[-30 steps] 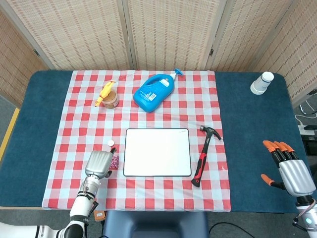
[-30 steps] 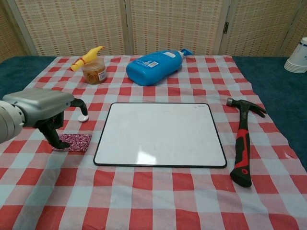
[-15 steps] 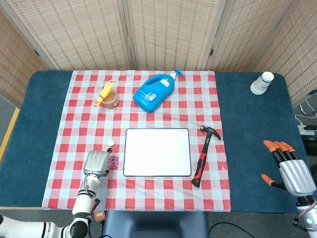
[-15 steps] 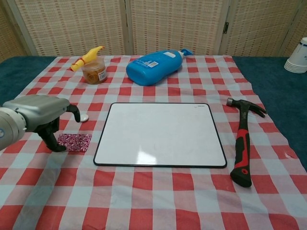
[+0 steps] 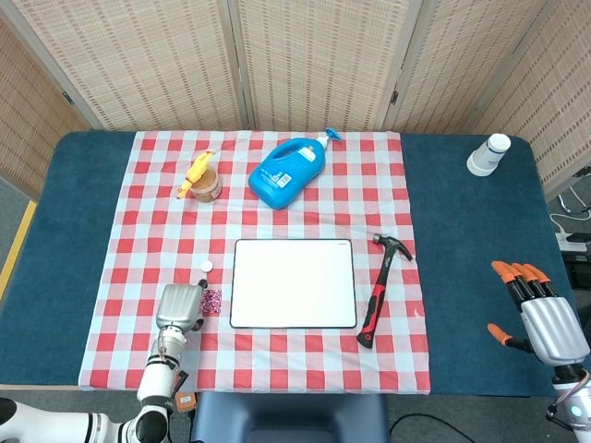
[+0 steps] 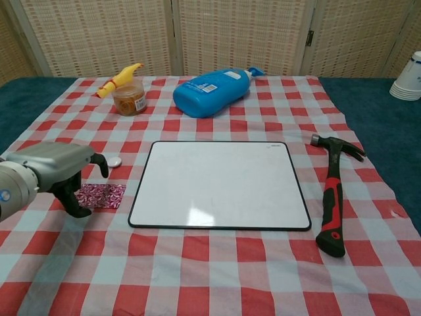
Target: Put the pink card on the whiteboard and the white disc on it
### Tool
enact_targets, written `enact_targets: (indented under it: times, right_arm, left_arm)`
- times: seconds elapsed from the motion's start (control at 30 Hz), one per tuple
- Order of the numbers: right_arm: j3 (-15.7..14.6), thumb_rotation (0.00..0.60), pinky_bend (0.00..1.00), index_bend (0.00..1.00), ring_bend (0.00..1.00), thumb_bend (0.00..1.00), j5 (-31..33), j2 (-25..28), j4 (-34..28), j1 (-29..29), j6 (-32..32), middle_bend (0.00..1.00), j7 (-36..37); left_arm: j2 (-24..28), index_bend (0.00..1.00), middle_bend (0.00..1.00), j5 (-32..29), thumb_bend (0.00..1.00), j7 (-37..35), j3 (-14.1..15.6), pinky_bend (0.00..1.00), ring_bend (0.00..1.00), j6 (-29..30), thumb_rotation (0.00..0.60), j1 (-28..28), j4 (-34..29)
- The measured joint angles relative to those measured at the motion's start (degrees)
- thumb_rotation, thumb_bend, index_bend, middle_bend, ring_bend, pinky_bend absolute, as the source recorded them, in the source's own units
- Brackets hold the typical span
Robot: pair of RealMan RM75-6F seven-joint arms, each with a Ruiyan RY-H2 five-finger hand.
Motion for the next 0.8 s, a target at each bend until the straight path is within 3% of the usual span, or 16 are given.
enact_targets:
  times: [0.8]
  right_arm:
    - [0.1, 0.6, 0.13, 0.06, 0.06, 0.12, 0.2, 0.0, -0.1, 0.0, -0.2, 0.12, -0.1]
  left_arm:
    - [-1.0, 0.3, 1.0, -1.3, 0.24, -1.5, -0.2, 1.0, 1.0, -1.6, 0.6, -1.3, 3.9]
